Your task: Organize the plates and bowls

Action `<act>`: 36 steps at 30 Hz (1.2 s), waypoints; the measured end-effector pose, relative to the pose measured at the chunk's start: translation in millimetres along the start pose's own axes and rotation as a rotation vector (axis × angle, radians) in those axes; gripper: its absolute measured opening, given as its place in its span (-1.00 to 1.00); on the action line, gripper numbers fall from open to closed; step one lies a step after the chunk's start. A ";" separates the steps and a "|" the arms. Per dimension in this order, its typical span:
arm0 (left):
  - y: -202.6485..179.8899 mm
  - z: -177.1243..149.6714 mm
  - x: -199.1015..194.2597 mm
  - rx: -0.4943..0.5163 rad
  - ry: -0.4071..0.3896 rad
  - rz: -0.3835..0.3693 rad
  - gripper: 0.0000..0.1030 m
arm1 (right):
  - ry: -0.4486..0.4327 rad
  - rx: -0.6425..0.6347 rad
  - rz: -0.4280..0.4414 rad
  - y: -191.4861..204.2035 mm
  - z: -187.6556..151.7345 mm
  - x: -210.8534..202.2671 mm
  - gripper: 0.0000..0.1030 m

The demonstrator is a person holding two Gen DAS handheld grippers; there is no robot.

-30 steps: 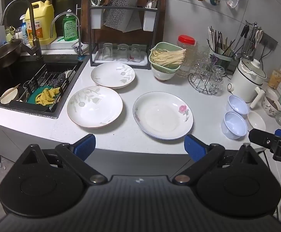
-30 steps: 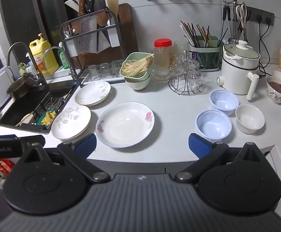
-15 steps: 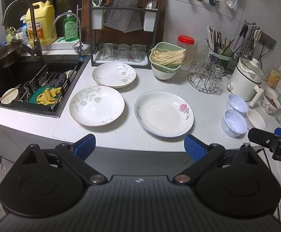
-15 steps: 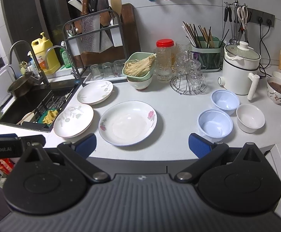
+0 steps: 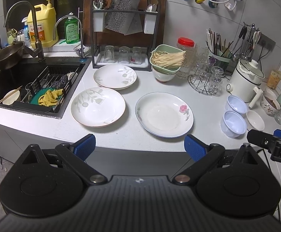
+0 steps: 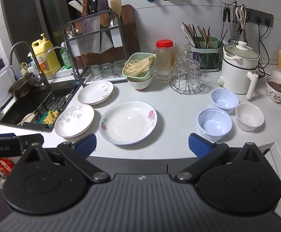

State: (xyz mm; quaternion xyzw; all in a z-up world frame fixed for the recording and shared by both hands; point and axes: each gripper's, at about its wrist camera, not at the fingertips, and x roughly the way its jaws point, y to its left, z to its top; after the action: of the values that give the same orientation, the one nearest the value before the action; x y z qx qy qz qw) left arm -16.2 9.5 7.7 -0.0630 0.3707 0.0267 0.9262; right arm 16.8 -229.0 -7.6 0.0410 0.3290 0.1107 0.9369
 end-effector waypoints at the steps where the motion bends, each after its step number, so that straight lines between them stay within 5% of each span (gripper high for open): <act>1: 0.2 0.4 -0.4 0.000 0.002 0.003 0.94 | -0.001 -0.002 0.006 0.2 1.0 -0.7 1.00; 36: 10.3 -6.1 -11.9 -0.032 -0.011 0.024 0.94 | 0.014 0.007 0.008 8.8 -8.0 1.3 1.00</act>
State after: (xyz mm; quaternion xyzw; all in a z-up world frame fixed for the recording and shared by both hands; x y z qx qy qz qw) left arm -30.0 18.8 10.6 -0.0730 0.3657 0.0442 0.9268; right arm 11.2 -220.2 -13.3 0.0446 0.3356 0.1134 0.9341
